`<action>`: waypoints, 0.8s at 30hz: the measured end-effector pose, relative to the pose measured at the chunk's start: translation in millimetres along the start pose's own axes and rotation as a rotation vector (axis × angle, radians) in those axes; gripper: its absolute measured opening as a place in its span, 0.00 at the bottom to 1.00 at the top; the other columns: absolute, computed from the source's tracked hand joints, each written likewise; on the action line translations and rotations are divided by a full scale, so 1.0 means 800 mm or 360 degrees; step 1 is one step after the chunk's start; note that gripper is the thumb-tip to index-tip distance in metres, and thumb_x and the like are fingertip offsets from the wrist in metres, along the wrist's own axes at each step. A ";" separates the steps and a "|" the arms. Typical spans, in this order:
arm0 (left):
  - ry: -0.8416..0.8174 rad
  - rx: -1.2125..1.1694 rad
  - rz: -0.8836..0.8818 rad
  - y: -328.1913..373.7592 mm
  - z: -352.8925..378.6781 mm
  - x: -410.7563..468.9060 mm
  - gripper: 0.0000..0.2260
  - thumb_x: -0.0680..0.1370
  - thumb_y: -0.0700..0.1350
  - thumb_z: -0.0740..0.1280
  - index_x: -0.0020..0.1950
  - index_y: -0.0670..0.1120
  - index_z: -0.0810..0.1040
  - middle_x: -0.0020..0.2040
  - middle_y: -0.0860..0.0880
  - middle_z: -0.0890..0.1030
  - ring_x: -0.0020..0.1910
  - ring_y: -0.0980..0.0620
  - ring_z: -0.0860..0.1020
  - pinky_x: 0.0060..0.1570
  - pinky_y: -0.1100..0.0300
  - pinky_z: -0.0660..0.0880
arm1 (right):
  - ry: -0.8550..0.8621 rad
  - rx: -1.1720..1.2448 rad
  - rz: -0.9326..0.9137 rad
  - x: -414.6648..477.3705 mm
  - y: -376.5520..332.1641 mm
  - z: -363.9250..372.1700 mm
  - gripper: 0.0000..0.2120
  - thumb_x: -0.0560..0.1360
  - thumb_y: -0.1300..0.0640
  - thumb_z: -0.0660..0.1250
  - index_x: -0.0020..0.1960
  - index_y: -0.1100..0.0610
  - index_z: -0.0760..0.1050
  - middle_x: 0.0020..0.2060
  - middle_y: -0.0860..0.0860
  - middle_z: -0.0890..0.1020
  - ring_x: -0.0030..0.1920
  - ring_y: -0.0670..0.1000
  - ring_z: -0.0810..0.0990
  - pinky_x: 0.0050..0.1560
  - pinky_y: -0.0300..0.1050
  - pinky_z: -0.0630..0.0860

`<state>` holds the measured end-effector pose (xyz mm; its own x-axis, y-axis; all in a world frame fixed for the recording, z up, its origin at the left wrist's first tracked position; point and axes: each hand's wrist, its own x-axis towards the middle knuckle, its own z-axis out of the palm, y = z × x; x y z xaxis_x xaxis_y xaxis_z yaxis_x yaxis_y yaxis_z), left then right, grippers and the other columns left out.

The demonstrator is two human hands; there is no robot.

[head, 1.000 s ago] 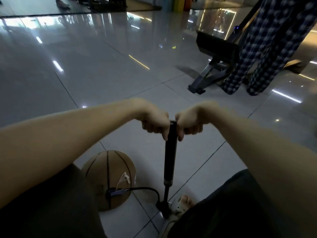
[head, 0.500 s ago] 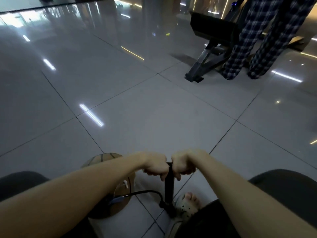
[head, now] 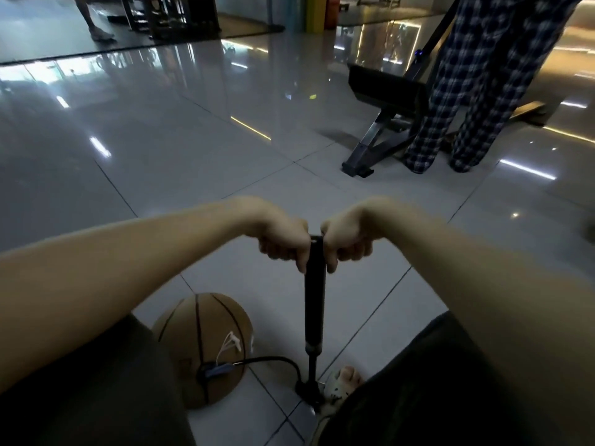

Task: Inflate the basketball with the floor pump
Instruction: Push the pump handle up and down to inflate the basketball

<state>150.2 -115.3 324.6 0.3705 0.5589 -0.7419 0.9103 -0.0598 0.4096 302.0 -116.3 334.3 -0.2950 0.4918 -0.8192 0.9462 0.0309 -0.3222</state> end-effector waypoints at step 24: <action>-0.0092 0.0141 -0.0077 -0.045 0.144 0.090 0.10 0.76 0.42 0.71 0.36 0.43 0.77 0.28 0.47 0.69 0.24 0.48 0.63 0.28 0.58 0.62 | -0.0101 -0.0219 0.0121 0.117 0.052 0.130 0.02 0.76 0.65 0.67 0.44 0.64 0.76 0.25 0.54 0.67 0.25 0.52 0.62 0.29 0.45 0.61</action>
<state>165.4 -168.6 195.3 0.3333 0.5147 -0.7900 0.9393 -0.1083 0.3257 300.0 -159.5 194.5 -0.2257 0.4411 -0.8686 0.9741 0.1165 -0.1940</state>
